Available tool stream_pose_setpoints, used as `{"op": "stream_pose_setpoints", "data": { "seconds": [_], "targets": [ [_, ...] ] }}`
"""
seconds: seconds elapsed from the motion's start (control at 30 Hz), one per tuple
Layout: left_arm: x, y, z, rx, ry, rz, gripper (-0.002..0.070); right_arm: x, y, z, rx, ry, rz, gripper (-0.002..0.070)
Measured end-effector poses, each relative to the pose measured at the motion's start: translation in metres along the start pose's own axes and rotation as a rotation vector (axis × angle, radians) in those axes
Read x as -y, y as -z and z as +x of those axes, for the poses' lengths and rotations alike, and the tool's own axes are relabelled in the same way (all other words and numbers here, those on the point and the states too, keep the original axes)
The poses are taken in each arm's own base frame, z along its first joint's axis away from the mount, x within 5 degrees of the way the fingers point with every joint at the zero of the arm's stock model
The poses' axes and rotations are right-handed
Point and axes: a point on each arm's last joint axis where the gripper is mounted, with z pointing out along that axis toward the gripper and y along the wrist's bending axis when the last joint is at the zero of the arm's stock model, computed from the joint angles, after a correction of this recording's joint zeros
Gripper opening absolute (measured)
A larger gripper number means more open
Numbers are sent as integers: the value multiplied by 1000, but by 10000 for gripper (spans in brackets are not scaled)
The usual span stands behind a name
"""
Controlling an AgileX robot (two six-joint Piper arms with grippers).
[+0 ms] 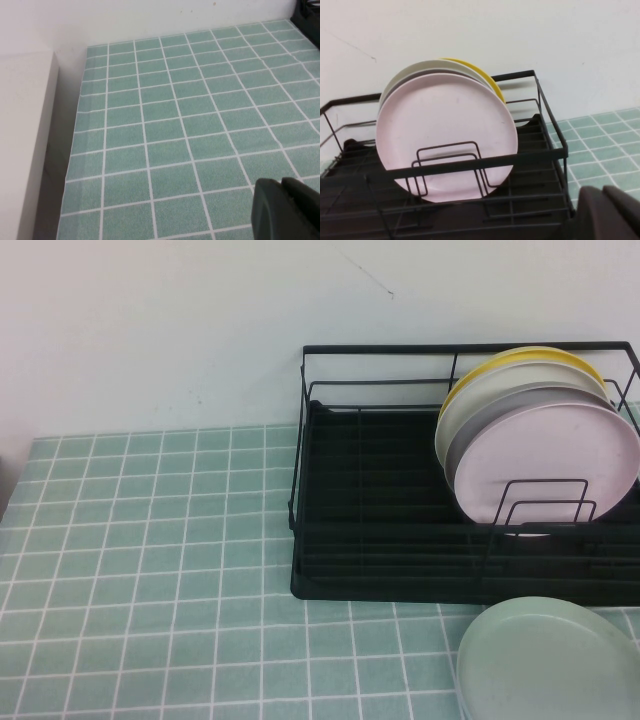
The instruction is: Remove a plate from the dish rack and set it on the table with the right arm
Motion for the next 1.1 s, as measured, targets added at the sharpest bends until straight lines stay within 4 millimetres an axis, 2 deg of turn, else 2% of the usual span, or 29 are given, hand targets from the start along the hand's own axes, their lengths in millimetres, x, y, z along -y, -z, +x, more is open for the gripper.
{"op": "stream_pose_setpoints", "data": {
  "seconds": [0.37, 0.67, 1.1],
  "targets": [
    [0, 0, 0, 0, 0, 0, -3, 0, 0, 0, -3, -22, -5, -1],
    [0, 0, 0, 0, 0, 0, -3, -2, 0, 8, -85, 197, -26, -1],
    [0, 0, 0, 0, 0, 0, -3, -2, 1, 10, -109, 232, -34, -1]
  ]
}}
